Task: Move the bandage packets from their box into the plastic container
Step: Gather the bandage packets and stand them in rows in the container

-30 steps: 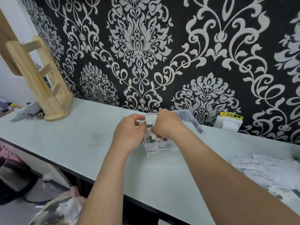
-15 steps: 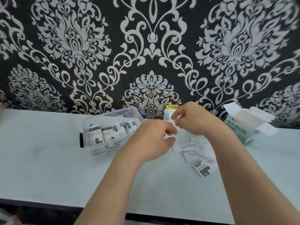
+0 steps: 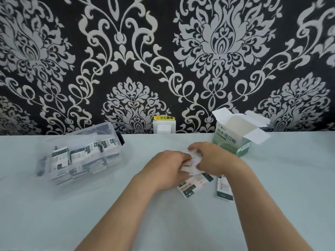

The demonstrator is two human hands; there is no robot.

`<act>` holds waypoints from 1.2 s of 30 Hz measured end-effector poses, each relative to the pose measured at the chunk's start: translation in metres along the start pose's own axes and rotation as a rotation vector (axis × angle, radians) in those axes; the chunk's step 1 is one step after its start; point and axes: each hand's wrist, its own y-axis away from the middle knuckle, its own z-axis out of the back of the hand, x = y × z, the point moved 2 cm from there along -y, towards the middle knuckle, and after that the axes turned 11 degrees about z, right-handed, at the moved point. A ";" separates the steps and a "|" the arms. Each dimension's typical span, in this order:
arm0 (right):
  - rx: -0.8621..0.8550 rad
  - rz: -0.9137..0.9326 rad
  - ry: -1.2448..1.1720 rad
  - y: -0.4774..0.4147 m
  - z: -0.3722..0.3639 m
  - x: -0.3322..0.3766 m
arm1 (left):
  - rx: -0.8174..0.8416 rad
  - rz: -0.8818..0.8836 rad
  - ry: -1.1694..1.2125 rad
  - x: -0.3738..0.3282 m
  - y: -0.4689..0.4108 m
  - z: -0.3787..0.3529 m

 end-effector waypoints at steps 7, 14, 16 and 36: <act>-0.035 0.053 -0.097 -0.005 -0.003 -0.005 | 0.023 0.070 0.030 0.013 0.001 0.010; -0.074 0.055 -0.140 -0.011 -0.011 -0.001 | 0.023 0.061 0.041 0.021 0.006 0.004; -0.089 0.041 -0.159 -0.012 -0.013 -0.001 | 0.081 0.034 0.105 0.020 0.007 0.003; -0.279 -0.028 -0.631 -0.011 -0.010 0.012 | -0.407 0.214 0.236 0.029 0.021 0.028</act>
